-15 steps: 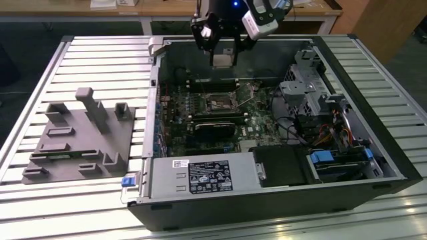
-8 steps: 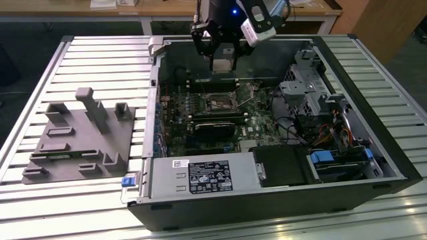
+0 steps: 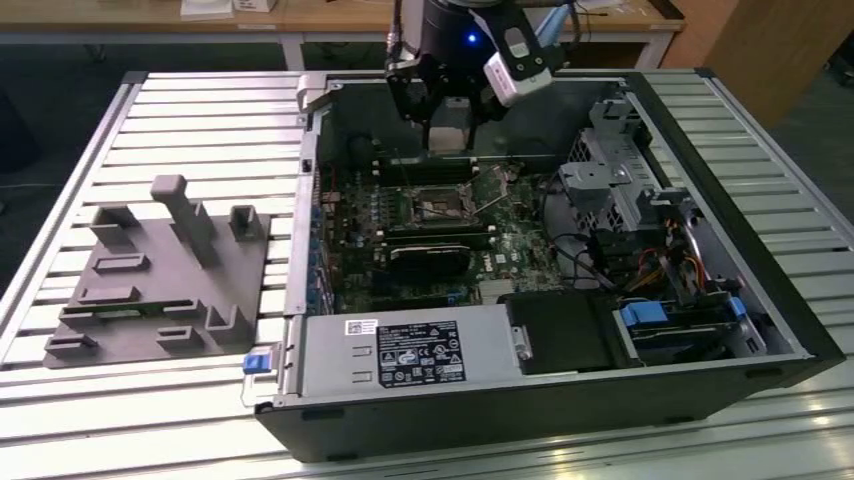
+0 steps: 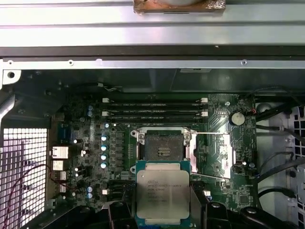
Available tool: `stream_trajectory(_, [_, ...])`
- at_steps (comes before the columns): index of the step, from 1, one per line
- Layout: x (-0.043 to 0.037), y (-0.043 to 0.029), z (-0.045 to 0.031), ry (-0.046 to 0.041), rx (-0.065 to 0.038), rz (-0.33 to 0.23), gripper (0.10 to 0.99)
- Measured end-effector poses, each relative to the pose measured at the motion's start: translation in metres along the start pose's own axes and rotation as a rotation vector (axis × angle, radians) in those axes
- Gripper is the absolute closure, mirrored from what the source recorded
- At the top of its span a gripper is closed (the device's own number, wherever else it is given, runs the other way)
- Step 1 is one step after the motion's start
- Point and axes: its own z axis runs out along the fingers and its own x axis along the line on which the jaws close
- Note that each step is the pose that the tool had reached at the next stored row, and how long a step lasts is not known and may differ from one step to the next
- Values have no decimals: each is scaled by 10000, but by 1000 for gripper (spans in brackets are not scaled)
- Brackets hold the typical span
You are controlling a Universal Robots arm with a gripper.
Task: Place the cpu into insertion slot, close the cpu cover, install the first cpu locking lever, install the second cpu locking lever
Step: 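Place the cpu into insertion slot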
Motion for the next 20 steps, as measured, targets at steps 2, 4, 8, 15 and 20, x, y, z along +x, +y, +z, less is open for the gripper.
stream_trajectory(2, [-14,2,32,0,3,-1,549])
stream_trajectory(4, [-23,2,69,0,6,0,549])
stream_trajectory(8, [-45,7,142,0,16,0,549])
stream_trajectory(15, [-53,7,239,-19,15,-5,549])
stream_trajectory(20, [-52,11,316,-133,12,-19,549])
